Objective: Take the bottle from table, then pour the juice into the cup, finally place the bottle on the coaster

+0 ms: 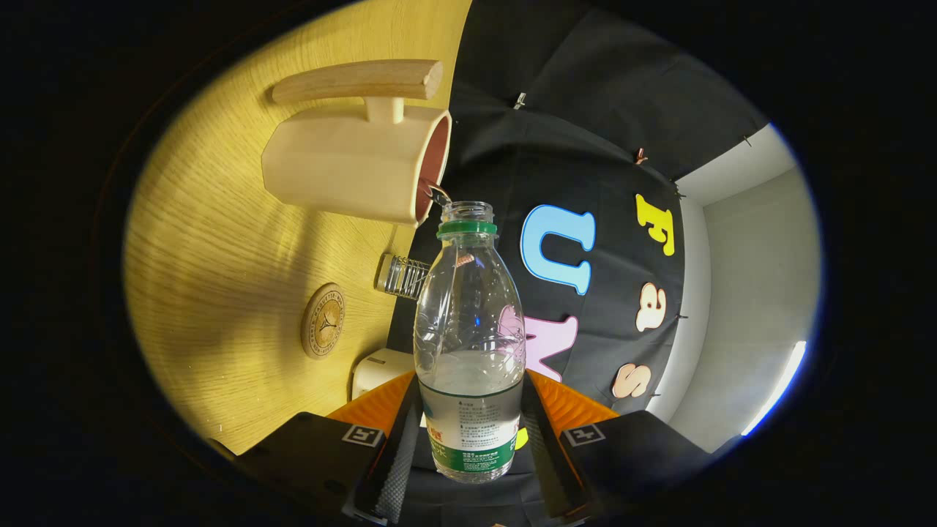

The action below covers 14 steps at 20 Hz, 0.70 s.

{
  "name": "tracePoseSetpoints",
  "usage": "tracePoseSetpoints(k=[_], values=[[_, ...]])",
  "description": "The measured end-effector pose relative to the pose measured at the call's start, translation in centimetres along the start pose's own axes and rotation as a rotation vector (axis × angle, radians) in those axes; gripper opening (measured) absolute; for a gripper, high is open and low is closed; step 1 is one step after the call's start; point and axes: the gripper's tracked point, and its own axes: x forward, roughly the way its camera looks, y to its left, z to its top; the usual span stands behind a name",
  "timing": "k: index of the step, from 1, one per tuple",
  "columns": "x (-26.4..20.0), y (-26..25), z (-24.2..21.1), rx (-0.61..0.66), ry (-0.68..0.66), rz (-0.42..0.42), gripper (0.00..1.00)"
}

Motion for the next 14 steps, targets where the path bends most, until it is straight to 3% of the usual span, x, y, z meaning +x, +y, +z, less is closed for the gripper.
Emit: tracePoseSetpoints(k=[14], values=[[0.3, -1.4, -0.2, -0.102, -0.019, -0.032, 0.73]])
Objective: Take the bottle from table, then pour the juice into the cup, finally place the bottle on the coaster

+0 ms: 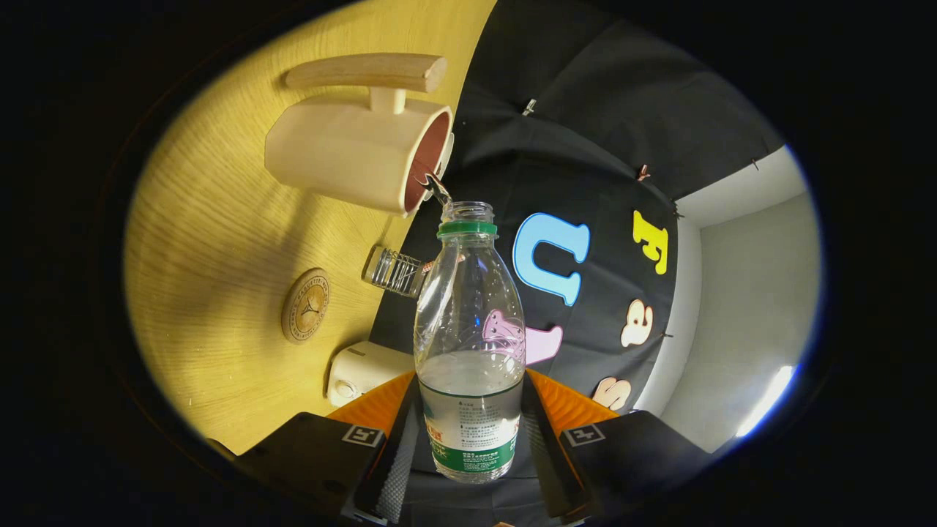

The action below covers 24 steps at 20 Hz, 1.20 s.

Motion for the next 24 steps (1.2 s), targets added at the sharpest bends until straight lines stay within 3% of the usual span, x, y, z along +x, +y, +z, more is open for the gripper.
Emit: tracePoseSetpoints(k=[24], values=[[1.7, -5.0, 1.2, -0.275, -0.095, -0.078, 0.73]])
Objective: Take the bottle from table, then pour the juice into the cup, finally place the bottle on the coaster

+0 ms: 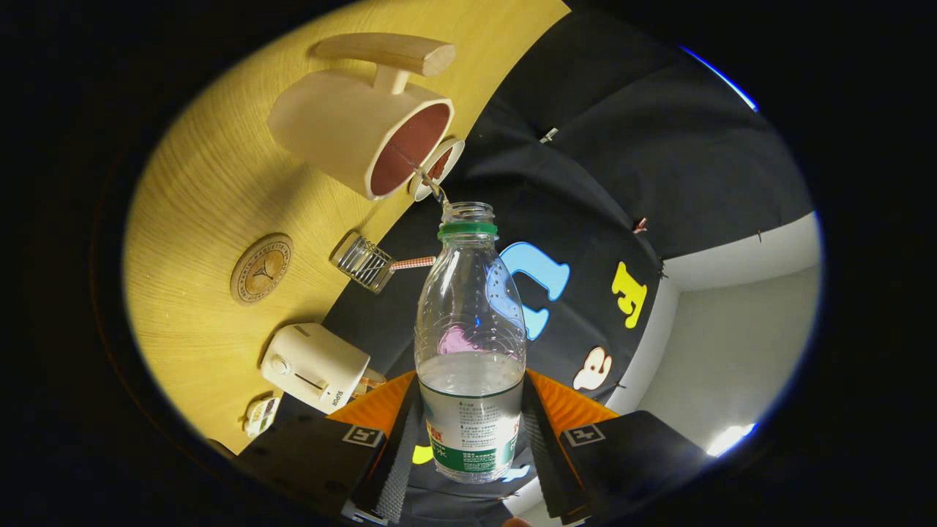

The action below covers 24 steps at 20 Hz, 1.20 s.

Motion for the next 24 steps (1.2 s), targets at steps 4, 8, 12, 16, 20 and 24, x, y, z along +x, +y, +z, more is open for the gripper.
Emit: tracePoseSetpoints(k=[4, 8, 12, 16, 20, 24], values=[[0.3, -0.7, 0.2, -0.074, -0.032, -0.009, 0.73], [0.5, -1.5, 0.3, -0.107, -0.044, -0.027, 0.73], [0.1, -1.0, 0.4, -0.101, -0.052, -0.021, 0.73], [-0.2, 0.1, 0.4, -0.059, -0.043, 0.009, 0.73], [-0.4, 3.4, 0.2, 0.188, -0.027, 0.11, 0.74], [-0.8, 5.9, 0.6, 0.515, -0.001, 0.212, 0.74]])
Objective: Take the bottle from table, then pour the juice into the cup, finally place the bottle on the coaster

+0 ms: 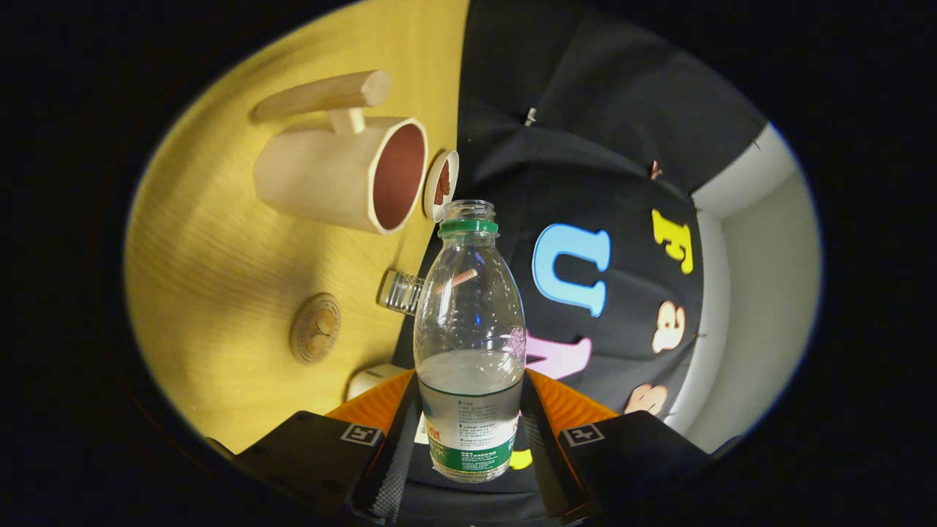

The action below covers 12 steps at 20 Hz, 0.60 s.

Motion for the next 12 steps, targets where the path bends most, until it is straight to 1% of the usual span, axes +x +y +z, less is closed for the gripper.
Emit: tracePoseSetpoints(k=[5, 6, 9, 12], values=[[0.2, 2.0, 0.0, 0.468, 0.005, 0.094, 0.74], [0.0, 2.0, 0.1, 0.567, 0.001, 0.102, 0.74], [0.1, 0.6, -0.3, 0.84, -0.018, 0.094, 0.74], [0.4, -2.6, -1.0, 1.052, -0.032, 0.04, 0.74]])
